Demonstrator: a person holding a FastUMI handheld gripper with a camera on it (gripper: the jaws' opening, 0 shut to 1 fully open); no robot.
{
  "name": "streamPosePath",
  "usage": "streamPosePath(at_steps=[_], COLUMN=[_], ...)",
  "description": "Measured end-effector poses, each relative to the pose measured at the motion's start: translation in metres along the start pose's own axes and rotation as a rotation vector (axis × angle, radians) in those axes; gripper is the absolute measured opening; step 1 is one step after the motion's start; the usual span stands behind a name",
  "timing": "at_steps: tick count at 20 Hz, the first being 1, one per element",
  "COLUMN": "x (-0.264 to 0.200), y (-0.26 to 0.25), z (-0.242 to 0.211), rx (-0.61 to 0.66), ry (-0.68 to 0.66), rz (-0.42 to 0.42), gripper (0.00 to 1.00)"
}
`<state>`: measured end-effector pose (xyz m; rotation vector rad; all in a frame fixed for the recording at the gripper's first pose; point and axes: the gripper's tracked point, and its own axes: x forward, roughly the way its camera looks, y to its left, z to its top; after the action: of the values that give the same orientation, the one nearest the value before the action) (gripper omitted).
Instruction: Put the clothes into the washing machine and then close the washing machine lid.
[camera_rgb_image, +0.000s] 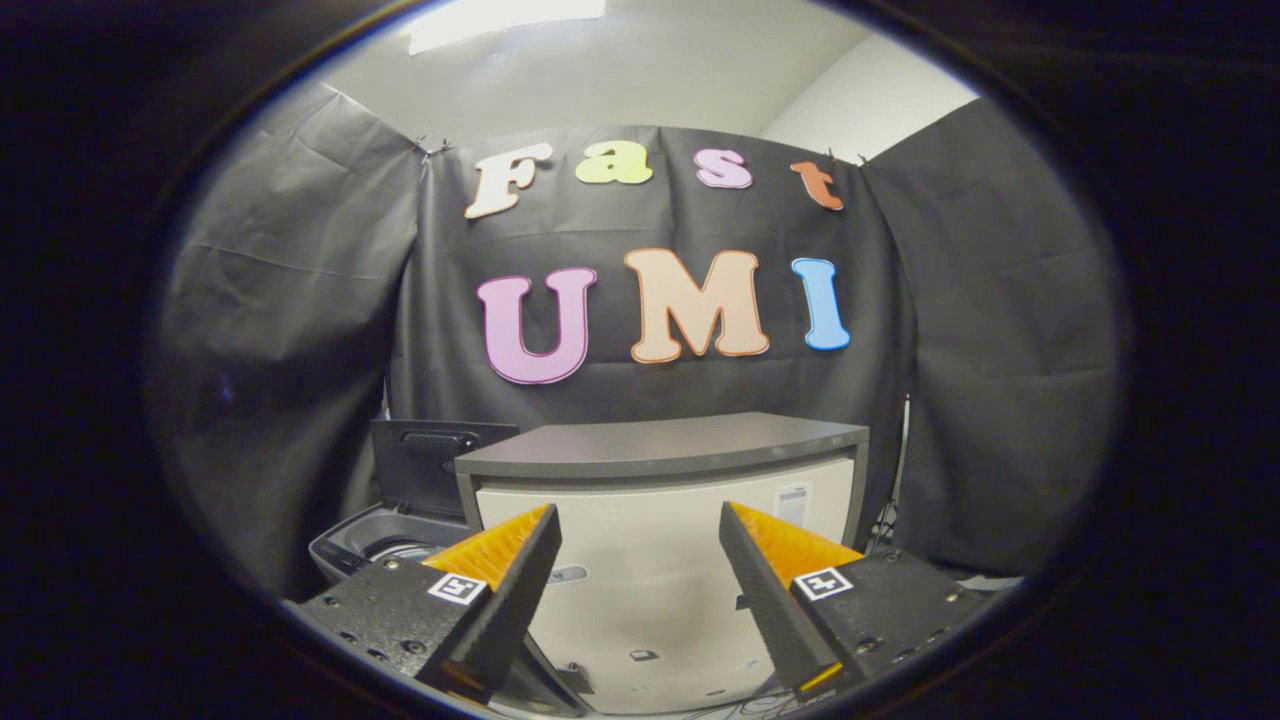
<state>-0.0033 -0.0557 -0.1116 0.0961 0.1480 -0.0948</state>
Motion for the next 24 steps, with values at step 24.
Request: streamPosePath(at_steps=[24], x=[-0.015], y=[-0.005], z=[0.0], rx=[-0.01], ry=[-0.049], rz=[-0.021], gripper=[0.96])
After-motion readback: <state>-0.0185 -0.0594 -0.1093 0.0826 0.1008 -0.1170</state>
